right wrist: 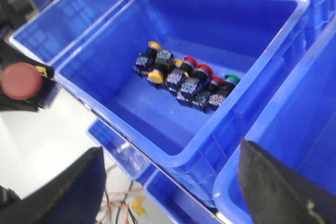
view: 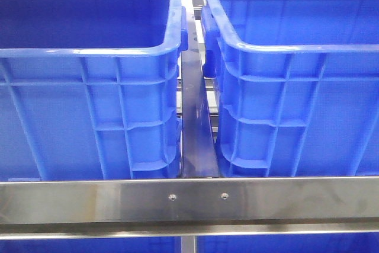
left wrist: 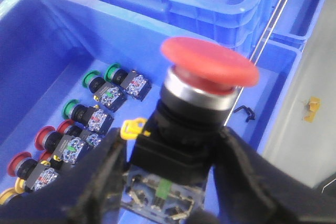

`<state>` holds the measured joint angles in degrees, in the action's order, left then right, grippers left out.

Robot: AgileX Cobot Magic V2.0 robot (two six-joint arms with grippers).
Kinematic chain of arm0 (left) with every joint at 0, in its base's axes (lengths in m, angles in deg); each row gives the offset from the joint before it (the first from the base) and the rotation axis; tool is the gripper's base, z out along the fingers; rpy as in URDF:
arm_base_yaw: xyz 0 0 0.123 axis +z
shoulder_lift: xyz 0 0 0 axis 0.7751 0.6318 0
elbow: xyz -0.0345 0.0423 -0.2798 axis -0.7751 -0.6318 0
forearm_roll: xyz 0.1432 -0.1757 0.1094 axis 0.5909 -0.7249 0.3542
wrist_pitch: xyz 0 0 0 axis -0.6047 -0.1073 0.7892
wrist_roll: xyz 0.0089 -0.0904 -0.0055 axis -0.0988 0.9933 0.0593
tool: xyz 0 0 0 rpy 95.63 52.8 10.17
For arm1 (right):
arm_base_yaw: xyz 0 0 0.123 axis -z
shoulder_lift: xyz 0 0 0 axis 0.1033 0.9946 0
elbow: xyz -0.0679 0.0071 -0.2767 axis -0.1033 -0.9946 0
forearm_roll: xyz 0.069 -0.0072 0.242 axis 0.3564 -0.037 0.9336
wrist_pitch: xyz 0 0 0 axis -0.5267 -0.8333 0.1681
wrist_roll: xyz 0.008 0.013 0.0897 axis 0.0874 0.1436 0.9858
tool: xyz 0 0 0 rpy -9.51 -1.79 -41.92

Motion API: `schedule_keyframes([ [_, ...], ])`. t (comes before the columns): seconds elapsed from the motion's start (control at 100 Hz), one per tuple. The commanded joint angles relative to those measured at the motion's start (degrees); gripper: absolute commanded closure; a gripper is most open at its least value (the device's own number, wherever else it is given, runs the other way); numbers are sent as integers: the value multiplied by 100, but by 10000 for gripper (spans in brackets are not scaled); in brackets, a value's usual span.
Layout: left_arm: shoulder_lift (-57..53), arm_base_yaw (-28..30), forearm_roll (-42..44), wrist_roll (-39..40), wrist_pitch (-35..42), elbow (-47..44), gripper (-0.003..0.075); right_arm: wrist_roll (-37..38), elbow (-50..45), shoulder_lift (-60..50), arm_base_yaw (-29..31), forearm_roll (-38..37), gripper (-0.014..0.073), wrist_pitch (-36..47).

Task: Pick red and yellow buttons and place in box

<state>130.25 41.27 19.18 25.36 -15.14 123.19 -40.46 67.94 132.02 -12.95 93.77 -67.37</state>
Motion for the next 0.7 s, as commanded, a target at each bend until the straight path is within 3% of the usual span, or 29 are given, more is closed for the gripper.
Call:
schedule_keyframes([
  [0.0, -19, -37, -343, 59, 320, 153, 739, -139, 335, 292, -274, -61, 44, 380],
  [0.51, -19, -37, -343, 59, 460, 153, 739, -146, 374, 1327, -3629, -802, 44, 3440],
  [0.69, -19, -37, -343, 59, 460, 153, 739, -148, 556, 1666, -4461, -832, 44, 3922],
])
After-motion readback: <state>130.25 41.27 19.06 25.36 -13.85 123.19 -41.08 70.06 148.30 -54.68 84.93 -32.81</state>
